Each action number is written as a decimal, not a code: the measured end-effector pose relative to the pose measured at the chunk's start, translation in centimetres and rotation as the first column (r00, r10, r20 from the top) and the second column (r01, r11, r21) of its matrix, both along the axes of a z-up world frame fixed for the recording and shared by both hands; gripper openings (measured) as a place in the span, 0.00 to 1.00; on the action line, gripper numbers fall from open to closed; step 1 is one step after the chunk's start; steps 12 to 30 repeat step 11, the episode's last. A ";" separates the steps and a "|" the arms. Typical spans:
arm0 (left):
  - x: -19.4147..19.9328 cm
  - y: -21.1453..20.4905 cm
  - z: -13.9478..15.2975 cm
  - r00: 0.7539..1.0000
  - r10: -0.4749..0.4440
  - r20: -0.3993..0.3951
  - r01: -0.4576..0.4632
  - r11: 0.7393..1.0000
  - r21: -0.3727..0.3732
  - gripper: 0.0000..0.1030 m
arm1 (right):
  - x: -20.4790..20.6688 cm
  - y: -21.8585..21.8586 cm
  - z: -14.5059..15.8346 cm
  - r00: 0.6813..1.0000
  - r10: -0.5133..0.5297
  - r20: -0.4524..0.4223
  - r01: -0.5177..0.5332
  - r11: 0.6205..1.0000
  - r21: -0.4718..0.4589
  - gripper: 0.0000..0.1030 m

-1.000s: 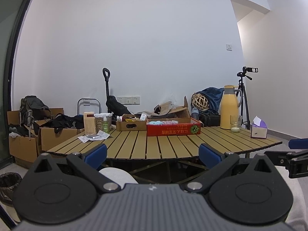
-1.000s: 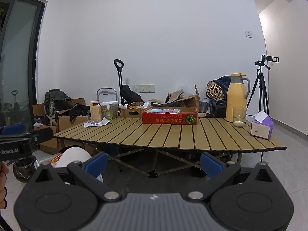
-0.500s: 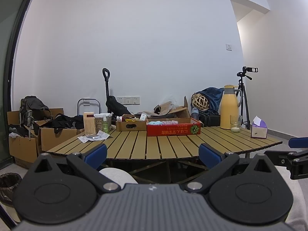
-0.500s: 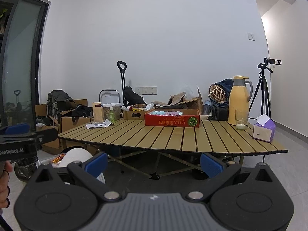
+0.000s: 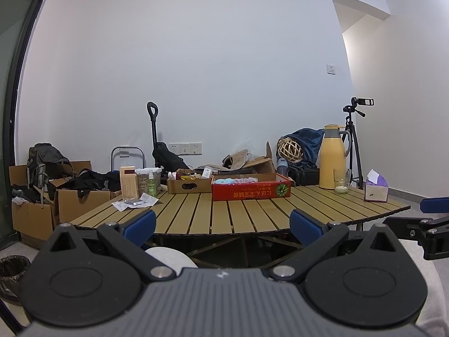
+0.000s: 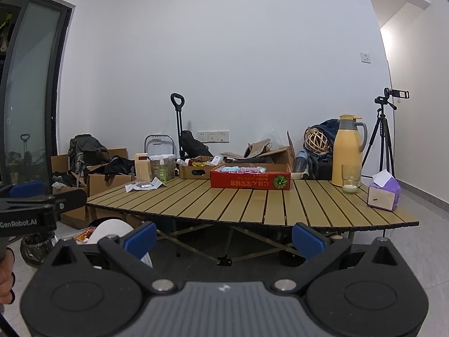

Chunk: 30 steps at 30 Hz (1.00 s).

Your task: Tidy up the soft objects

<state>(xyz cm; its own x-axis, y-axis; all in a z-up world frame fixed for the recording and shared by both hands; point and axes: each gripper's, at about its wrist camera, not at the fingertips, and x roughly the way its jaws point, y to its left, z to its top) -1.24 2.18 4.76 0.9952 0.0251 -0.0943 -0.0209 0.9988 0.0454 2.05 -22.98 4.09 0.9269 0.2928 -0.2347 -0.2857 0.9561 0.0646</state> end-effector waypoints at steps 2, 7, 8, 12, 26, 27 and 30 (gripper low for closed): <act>-0.1 0.0 -0.1 1.000 0.001 -0.002 -0.001 1.000 -0.002 1.00 | 0.0 -0.1 0.0 1.000 0.001 0.000 -0.001 1.000 0.002 1.00; 0.1 0.0 -0.1 1.000 -0.004 -0.004 0.004 1.000 -0.004 1.00 | 0.1 -0.4 0.0 1.000 -0.002 0.004 0.002 1.000 0.006 1.00; 0.1 0.1 -0.1 1.000 -0.006 -0.004 0.006 1.000 -0.005 1.00 | 0.1 -0.4 0.0 1.000 -0.002 0.003 0.002 1.000 0.006 1.00; 0.3 0.2 -0.2 1.000 -0.017 -0.016 0.016 1.000 -0.017 1.00 | 0.1 -0.3 0.0 1.000 -0.002 0.004 0.002 1.000 0.006 1.00; 0.3 0.2 -0.2 1.000 -0.017 -0.016 0.016 1.000 -0.017 1.00 | 0.1 -0.3 0.0 1.000 -0.002 0.004 0.002 1.000 0.006 1.00; 0.3 0.2 -0.2 1.000 -0.017 -0.016 0.016 1.000 -0.017 1.00 | 0.1 -0.3 0.0 1.000 -0.002 0.004 0.002 1.000 0.006 1.00; 0.3 0.2 -0.2 1.000 -0.017 -0.016 0.016 1.000 -0.017 1.00 | 0.1 -0.3 0.0 1.000 -0.002 0.004 0.002 1.000 0.006 1.00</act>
